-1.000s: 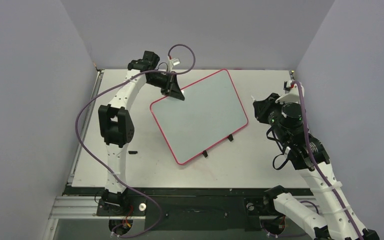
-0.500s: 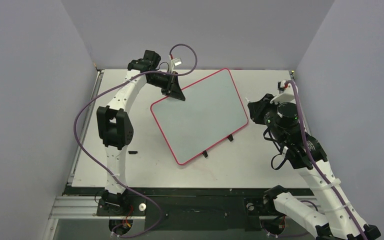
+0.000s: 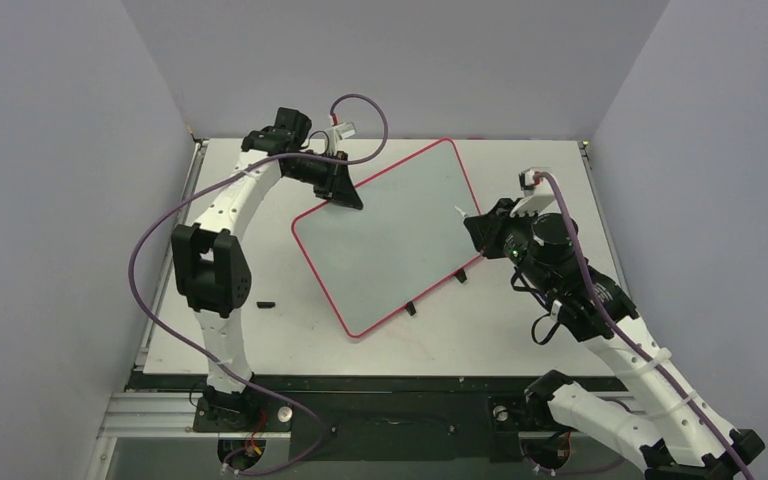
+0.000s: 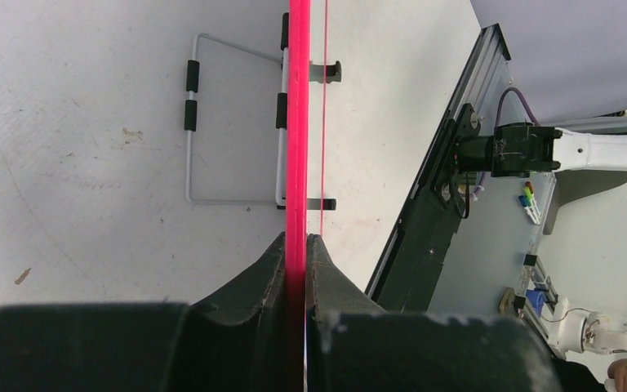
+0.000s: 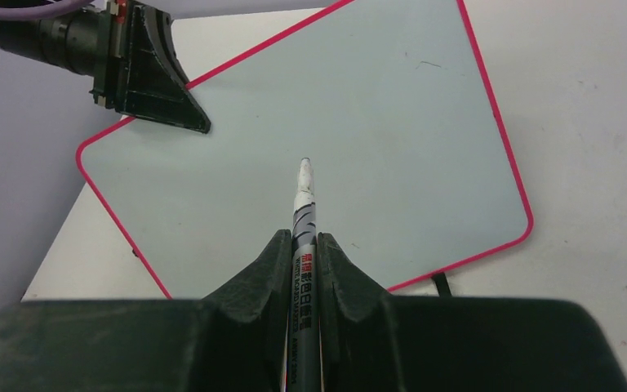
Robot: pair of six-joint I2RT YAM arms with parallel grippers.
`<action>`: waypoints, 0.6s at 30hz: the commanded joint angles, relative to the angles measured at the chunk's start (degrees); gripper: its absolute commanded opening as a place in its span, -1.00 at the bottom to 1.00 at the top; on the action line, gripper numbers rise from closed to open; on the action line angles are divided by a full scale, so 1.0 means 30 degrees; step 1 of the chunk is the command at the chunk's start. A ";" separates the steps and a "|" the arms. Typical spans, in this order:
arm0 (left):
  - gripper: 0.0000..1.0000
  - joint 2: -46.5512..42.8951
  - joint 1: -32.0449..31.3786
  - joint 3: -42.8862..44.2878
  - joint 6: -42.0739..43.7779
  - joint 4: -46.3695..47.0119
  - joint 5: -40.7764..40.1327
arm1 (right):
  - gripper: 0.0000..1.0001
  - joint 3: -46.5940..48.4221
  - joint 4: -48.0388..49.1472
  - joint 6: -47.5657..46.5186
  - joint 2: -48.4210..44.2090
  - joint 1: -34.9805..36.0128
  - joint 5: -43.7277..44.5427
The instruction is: Write a sentence on the whiteboard
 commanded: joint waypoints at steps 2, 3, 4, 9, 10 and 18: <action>-1.00 -0.1675 -0.0126 -0.1513 0.0727 0.1414 -0.1866 | -1.00 -0.0179 0.2027 -0.1310 0.0543 0.0956 -0.1443; -1.00 -0.1857 -0.0129 -0.1856 0.0674 0.1728 -0.1888 | -1.00 -0.0162 0.2201 -0.1453 0.0623 0.1217 -0.1574; -1.00 -0.1927 -0.0125 -0.2011 0.0575 0.1859 -0.1970 | -1.00 -0.0159 0.2303 -0.1736 0.0787 0.1383 -0.1767; -1.00 -0.2499 -0.0145 -0.2761 0.0171 0.2589 -0.2330 | -1.00 0.0088 0.2963 -0.2783 0.1625 0.3162 -0.1605; -1.00 -0.2555 -0.0136 -0.2952 0.0088 0.2857 -0.2424 | -1.00 0.0200 0.2977 -0.3050 0.2004 0.3439 -0.1284; -1.00 -0.3090 -0.0434 -0.3175 -0.0630 0.3246 -0.3732 | -1.00 0.2056 0.3671 -0.3082 0.5153 0.6065 -0.0552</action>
